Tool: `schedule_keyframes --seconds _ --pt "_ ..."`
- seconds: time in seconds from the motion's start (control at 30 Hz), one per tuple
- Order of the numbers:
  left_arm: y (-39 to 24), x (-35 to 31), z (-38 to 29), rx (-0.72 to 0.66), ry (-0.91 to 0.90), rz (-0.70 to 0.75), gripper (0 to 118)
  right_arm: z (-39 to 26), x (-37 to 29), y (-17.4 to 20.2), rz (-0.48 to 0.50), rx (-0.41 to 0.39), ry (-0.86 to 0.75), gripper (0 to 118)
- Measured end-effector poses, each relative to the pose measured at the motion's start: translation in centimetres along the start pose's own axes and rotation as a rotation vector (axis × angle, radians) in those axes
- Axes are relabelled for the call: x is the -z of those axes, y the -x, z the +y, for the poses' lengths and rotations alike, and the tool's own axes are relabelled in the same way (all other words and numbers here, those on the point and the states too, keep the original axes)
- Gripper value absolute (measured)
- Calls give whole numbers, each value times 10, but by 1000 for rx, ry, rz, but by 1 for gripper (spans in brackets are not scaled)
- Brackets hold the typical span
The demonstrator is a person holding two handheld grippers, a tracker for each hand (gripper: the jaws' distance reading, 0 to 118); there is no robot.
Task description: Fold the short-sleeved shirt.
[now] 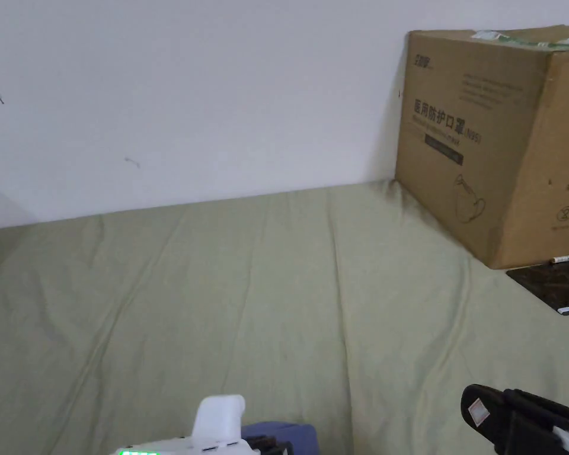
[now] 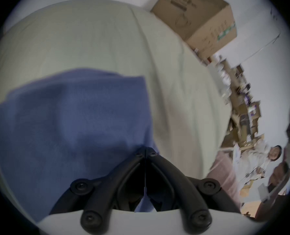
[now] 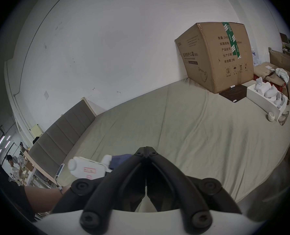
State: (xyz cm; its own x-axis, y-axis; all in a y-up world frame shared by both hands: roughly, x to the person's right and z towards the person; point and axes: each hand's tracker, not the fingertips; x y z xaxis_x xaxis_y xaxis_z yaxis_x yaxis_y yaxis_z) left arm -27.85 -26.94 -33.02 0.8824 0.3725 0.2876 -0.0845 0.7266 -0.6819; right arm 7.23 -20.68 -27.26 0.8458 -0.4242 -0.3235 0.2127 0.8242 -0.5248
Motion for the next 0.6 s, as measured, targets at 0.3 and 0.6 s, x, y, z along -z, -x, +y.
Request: schedule_keyframes --seconds 0.3,0.6 --pt "-13 -189 4 167 -705 457 1 20 -9 62 -98 -372 -473 0" --pt "-5 -199 -34 176 -741 706 1 9 -5 59 -195 -264 -529 0"
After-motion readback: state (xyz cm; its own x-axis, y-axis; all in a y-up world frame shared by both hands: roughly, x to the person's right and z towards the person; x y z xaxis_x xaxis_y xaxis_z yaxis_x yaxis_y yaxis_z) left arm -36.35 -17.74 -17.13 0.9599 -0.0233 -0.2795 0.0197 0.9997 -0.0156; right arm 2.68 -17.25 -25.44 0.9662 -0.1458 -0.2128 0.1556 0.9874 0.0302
